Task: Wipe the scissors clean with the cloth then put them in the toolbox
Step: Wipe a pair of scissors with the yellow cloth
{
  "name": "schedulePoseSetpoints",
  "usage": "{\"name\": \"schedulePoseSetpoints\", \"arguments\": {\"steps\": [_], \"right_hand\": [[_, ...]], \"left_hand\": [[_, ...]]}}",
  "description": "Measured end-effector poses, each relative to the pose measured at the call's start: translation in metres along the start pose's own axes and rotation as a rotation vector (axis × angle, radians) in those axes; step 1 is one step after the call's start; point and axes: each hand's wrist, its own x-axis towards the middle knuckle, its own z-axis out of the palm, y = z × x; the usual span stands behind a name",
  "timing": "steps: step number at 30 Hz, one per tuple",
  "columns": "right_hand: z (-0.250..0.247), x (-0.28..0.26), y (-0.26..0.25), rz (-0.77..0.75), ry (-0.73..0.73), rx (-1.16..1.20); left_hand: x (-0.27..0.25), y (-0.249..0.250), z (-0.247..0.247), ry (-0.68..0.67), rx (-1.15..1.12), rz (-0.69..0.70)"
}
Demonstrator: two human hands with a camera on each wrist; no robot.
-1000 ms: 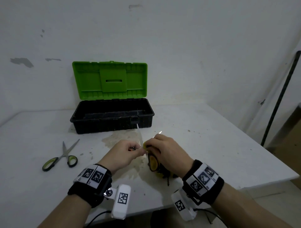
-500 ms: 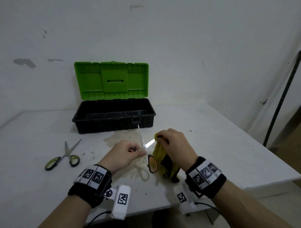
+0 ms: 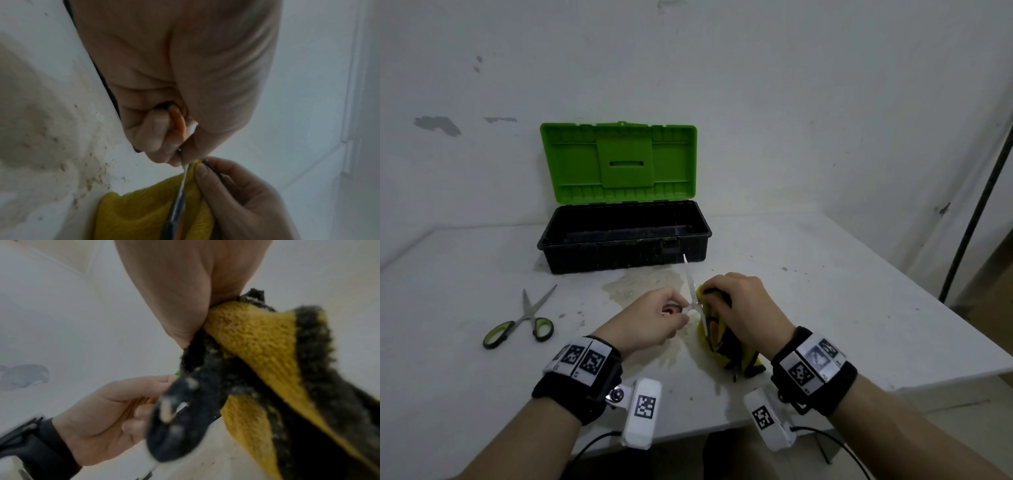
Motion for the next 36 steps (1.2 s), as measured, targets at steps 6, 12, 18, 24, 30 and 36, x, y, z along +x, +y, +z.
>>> {"name": "schedulePoseSetpoints", "arguments": {"steps": [6,12,18,24,30,36], "right_hand": [[-0.002,0.0,0.0,0.038,0.022,-0.001],[-0.001,-0.001,-0.005,0.038,0.056,0.01],[0.001,0.0,-0.012,0.038,0.067,0.017],[0.002,-0.001,-0.015,0.037,0.056,0.021],[0.002,-0.004,-0.019,0.017,0.066,0.039],[0.005,0.0,-0.027,-0.067,0.086,0.015]], "left_hand": [[0.001,-0.002,-0.005,0.076,-0.19,0.049],[0.005,0.0,0.0,0.23,-0.537,0.02],[0.0,0.008,0.005,0.191,-0.803,-0.049],[0.0,0.004,0.009,0.135,-0.851,-0.117],[0.004,-0.001,0.007,0.17,-0.893,-0.15],[0.003,0.001,0.017,0.246,-0.89,-0.106]]}}
